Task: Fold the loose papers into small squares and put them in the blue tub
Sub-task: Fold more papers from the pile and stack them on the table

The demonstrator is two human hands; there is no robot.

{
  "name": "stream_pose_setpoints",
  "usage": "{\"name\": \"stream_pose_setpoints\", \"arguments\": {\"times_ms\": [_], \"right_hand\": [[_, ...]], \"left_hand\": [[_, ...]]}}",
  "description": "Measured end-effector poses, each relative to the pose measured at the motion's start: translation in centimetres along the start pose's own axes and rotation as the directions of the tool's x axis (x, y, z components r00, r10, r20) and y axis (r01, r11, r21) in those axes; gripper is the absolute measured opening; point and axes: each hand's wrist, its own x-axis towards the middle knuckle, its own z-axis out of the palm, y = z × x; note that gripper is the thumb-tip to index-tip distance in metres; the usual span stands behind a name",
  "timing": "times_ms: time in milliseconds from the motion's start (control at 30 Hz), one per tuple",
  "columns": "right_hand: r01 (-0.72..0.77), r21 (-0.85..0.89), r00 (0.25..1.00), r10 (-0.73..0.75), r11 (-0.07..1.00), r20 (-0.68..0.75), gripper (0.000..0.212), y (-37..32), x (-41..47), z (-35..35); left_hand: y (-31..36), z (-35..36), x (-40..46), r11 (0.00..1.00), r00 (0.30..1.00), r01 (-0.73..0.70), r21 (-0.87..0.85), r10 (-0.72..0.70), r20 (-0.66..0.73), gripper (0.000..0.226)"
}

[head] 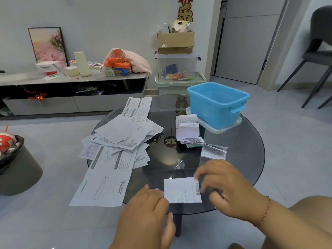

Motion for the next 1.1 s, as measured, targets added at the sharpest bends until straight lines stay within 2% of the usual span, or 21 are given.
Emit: {"name": "stream_pose_setpoints", "arguments": {"times_ms": [100, 167, 233, 367, 467, 533, 600, 700, 833, 933, 1100], "right_hand": [[-0.098, 0.131, 0.988, 0.08, 0.987, 0.133, 0.055, -0.1, 0.0, 0.2], [-0.053, 0.074, 0.971, 0.034, 0.996, 0.237, 0.055, -0.5, 0.0, 0.4], [0.035, -0.013, 0.961, -0.03, 0.999, 0.274, 0.054, -1.1, -0.1, 0.5], [0.089, -0.13, 0.946, -0.043, 0.988, 0.322, 0.073, -2.4, -0.3, 0.7], [0.087, -0.093, 0.956, -0.057, 0.992, 0.287, 0.062, -1.9, -0.4, 1.3], [0.031, 0.018, 0.967, -0.035, 0.999, 0.251, 0.051, -1.5, -0.4, 1.4], [-0.039, 0.146, 0.978, 0.008, 0.988, 0.21, 0.039, -1.5, -0.2, 1.4], [-0.08, 0.196, 0.986, 0.049, 0.977, 0.158, 0.028, -1.5, 0.2, 1.7], [-0.098, 0.238, 0.986, 0.063, 0.966, 0.154, 0.023, -1.7, 0.7, 2.0], [-0.127, 0.258, 0.978, 0.078, 0.958, 0.192, 0.028, -1.5, 1.0, 1.9], [-0.159, 0.235, 0.978, 0.12, 0.959, 0.169, 0.03, -1.2, 1.3, 2.3]], "left_hand": [[-0.9, 0.1, -0.1, 1.0, 0.997, -0.01, 0.003, 0.01, 0.075, 0.025], [-1.1, 0.2, -0.1, 0.999, 0.995, 0.003, 0.036, -0.007, 0.099, 0.036], [-0.9, 0.3, -0.1, 0.999, 0.997, 0.01, 0.041, -0.013, 0.074, 0.046], [-0.3, 1.0, -0.1, 0.996, 0.996, -0.09, 0.028, 0.09, 0.015, 0.051], [-0.2, 1.3, -0.1, 0.996, 0.995, -0.093, 0.004, 0.094, -0.04, 0.034], [-0.1, 1.2, -0.1, 0.998, 0.997, -0.047, -0.029, 0.045, -0.069, 0.025], [0.1, 1.1, 0.0, 0.997, 0.997, 0.027, -0.072, -0.032, -0.072, 0.022], [0.7, 1.2, 0.0, 0.981, 0.991, 0.112, -0.156, -0.122, -0.055, 0.021], [0.9, 1.6, -0.2, 0.928, 0.96, 0.232, -0.291, -0.267, -0.087, 0.015], [0.9, 1.8, -0.2, 0.89, 0.92, 0.338, -0.307, -0.38, -0.089, 0.013], [1.1, 2.0, -0.1, 0.863, 0.894, 0.394, -0.316, -0.439, -0.086, 0.011]]}}
